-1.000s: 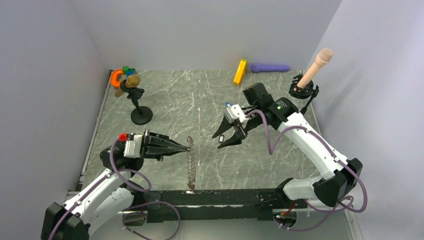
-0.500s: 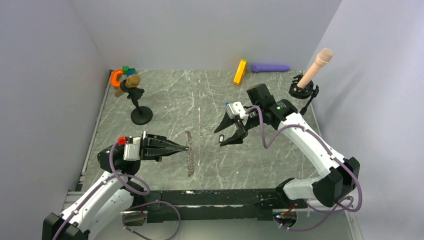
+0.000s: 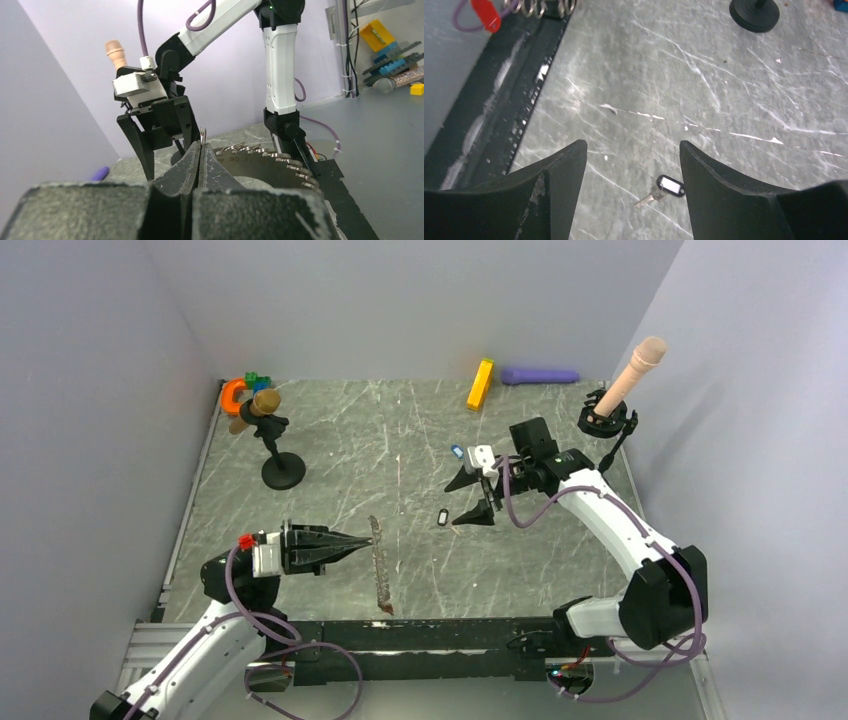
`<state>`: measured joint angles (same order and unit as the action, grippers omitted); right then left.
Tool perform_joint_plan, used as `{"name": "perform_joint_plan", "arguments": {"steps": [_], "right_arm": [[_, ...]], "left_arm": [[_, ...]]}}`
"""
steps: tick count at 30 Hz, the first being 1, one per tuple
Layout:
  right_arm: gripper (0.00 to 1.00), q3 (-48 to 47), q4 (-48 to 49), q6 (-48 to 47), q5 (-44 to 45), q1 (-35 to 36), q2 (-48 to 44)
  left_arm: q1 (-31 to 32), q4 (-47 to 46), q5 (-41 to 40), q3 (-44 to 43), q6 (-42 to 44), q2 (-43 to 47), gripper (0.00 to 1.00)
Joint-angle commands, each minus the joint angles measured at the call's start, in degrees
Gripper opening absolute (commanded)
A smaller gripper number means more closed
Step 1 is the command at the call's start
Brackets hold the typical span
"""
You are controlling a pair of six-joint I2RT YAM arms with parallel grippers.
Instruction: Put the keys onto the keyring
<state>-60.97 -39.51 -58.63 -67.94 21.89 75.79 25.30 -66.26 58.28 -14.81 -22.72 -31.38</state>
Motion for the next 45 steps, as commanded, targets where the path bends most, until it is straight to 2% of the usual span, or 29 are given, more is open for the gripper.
{"name": "perform_joint_plan", "arguments": {"steps": [1,3,10,14,17,21,25,37,45], "right_arm": [[0.71,1.3,-2.2,-12.5,3.9,-0.2,1.5],[0.70,2.3,-4.5,-19.0,5.7,-0.1,2.4],[0.70,-2.5,-10.5,-25.1,11.4,1.5,9.1],[0.69,0.0,-2.9,-25.8,18.0,2.7,9.9],[0.68,0.5,-2.0,-30.4,19.8,3.4,12.1],[0.56,-3.7,-2.4,-28.0,19.1,4.4,18.2],[0.52,-2.3,1.9,-26.0,20.1,4.6,20.4],[0.47,-2.1,6.1,-21.5,28.2,6.0,24.7],[0.45,-2.5,5.8,-21.1,27.6,6.1,26.7]], "left_arm": [[-0.4,-2.9,-6.6,2.0,2.0,3.1,0.00],[-0.3,2.6,-6.9,2.0,4.5,5.3,0.00],[-0.5,21.9,-6.8,-0.8,15.2,11.5,0.00],[-0.5,30.2,-5.3,-2.7,21.0,11.6,0.00],[-0.5,34.1,-4.9,-3.1,25.8,11.7,0.00],[-0.7,38.8,-4.1,-4.4,28.8,12.4,0.00],[-0.7,46.0,-4.3,-5.6,33.1,14.1,0.00],[-2.3,46.5,-2.0,-6.1,33.4,13.1,0.00],[-3.8,45.6,-0.7,-5.8,32.4,13.3,0.00]]}}
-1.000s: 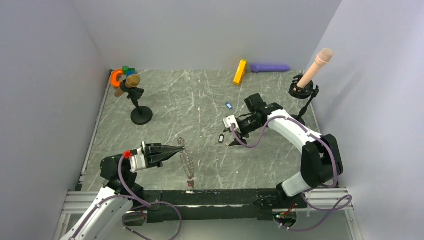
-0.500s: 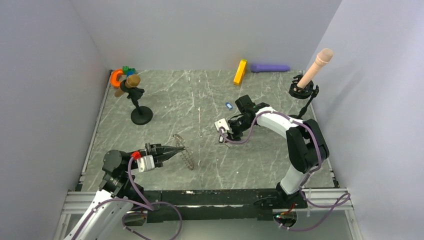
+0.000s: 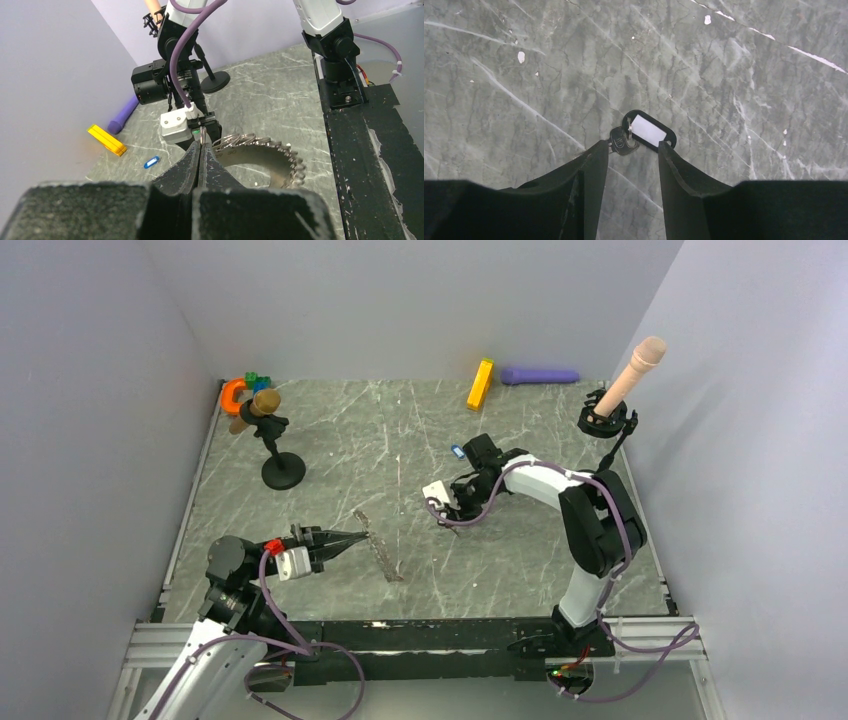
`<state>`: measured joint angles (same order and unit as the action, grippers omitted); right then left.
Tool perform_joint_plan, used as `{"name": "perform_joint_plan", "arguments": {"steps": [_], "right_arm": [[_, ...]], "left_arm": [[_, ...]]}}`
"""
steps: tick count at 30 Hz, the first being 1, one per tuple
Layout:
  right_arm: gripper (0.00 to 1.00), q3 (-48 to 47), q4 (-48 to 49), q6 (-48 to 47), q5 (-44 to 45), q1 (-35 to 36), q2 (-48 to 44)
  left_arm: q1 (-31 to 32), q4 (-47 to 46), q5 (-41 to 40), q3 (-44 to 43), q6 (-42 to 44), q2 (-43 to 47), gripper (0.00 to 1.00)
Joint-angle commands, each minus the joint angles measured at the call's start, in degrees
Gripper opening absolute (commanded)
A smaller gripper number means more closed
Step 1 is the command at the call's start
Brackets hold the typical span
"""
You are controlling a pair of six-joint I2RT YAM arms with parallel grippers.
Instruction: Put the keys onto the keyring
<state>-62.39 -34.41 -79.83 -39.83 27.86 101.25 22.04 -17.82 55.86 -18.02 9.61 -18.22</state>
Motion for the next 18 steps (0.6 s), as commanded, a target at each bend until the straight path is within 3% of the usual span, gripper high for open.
{"name": "perform_joint_plan", "arguments": {"steps": [1,18], "right_arm": [[0.45,-1.1,0.7,0.2,-0.3,0.3,1.4],[0.40,-3.0,-0.5,0.8,1.5,2.8,3.2]], "left_arm": [[-0.7,-2.8,1.8,-2.6,0.1,0.0,0.00],[-2.1,-5.0,3.4,-2.4,-2.0,-1.0,0.00]]}}
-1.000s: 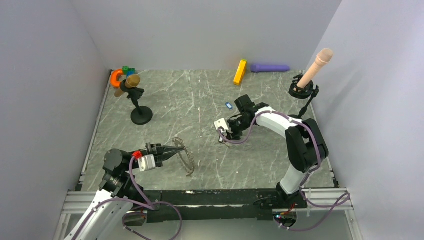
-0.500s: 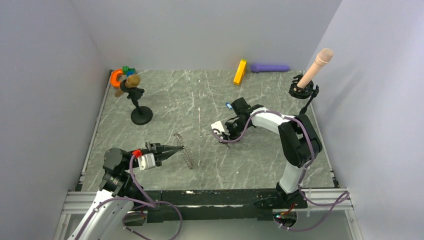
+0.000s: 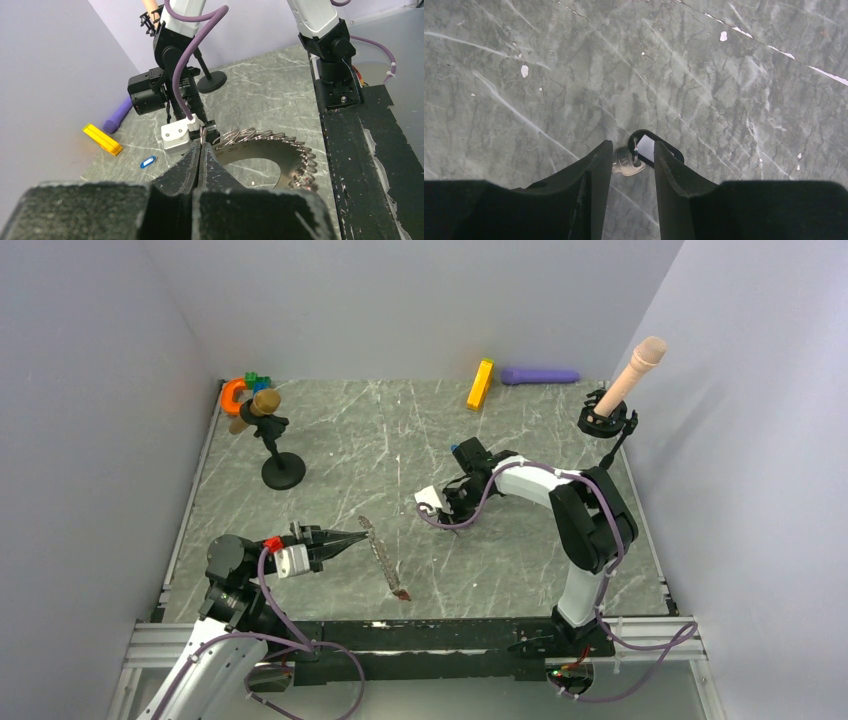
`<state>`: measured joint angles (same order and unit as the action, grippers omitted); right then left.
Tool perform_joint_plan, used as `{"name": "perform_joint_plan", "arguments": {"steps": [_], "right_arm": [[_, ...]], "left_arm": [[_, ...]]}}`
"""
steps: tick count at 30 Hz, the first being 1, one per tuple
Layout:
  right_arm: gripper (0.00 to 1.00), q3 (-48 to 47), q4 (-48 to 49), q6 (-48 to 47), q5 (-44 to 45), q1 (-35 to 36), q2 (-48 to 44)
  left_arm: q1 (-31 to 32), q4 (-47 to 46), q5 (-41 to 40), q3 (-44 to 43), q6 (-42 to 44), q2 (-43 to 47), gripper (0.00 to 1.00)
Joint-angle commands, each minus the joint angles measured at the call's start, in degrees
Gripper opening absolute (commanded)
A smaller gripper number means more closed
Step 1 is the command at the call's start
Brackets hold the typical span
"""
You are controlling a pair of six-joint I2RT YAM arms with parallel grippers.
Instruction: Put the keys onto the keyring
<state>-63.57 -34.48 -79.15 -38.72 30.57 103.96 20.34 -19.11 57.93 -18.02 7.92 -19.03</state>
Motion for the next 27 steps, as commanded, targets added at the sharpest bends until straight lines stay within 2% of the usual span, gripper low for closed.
{"name": "perform_joint_plan", "arguments": {"steps": [1,27], "right_arm": [[0.39,-1.8,-0.5,0.1,0.5,0.1,0.6],[0.28,-2.7,-1.5,0.7,2.1,0.1,1.7]], "left_arm": [[-0.5,-3.8,1.3,-2.4,-0.4,-0.1,0.00],[-1.5,-6.0,2.6,-2.0,-2.0,-0.6,0.00]]}}
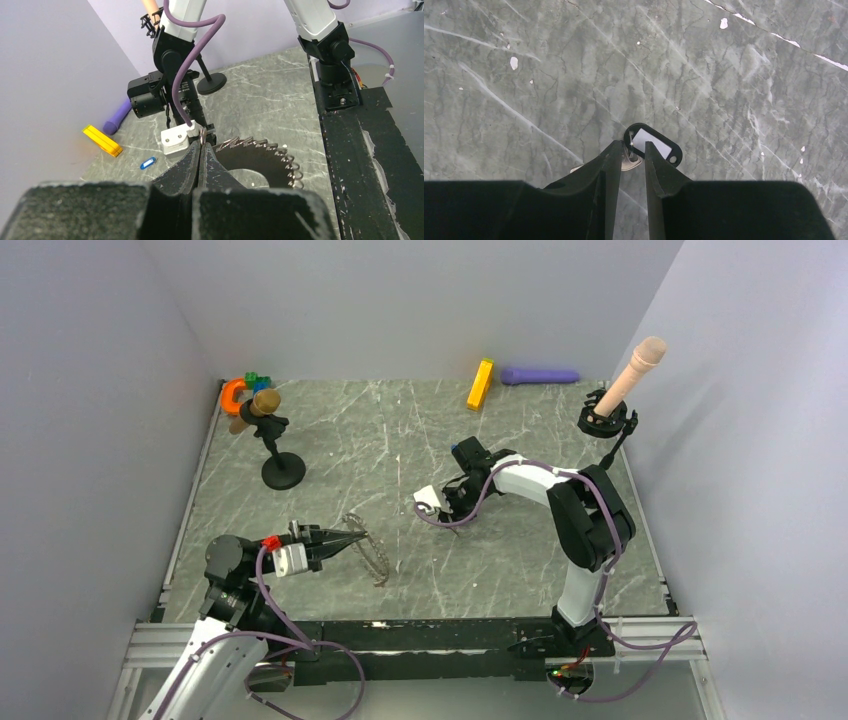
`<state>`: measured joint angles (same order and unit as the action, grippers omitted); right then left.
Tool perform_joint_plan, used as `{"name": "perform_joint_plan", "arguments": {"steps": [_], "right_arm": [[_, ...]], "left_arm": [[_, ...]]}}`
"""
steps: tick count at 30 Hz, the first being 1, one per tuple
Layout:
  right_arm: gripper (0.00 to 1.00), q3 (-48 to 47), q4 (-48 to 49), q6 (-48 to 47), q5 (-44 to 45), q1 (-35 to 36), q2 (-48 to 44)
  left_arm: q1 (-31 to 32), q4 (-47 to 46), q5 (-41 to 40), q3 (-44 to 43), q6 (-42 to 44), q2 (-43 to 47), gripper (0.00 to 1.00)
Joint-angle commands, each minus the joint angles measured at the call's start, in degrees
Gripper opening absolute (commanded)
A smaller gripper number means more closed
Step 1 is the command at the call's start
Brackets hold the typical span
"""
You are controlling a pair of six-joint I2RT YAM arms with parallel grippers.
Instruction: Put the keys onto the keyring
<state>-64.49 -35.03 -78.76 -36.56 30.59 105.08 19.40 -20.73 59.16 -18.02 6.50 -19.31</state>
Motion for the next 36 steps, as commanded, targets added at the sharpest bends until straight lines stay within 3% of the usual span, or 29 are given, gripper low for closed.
{"name": "perform_joint_plan", "arguments": {"steps": [1,26,33,36], "right_arm": [[0.28,-1.9,-0.9,0.3,-0.1,0.1,0.6],[0.21,-2.2,-1.0,0.4,0.8,0.5,1.1],[0.15,-2.2,-1.5,-0.1,0.9,0.6,1.2],[0.05,-2.1,-1.7,-0.6,0.6,0.6,1.0]], "left_arm": [[-0.6,-4.5,1.5,-2.0,-0.7,-0.4,0.00],[-1.4,-6.4,2.1,-1.5,-2.3,-0.7,0.00],[-1.4,-6.4,2.3,-1.5,-2.4,-0.6,0.00],[-1.4,-6.4,2.2,-1.5,-2.4,-0.6,0.00]]}}
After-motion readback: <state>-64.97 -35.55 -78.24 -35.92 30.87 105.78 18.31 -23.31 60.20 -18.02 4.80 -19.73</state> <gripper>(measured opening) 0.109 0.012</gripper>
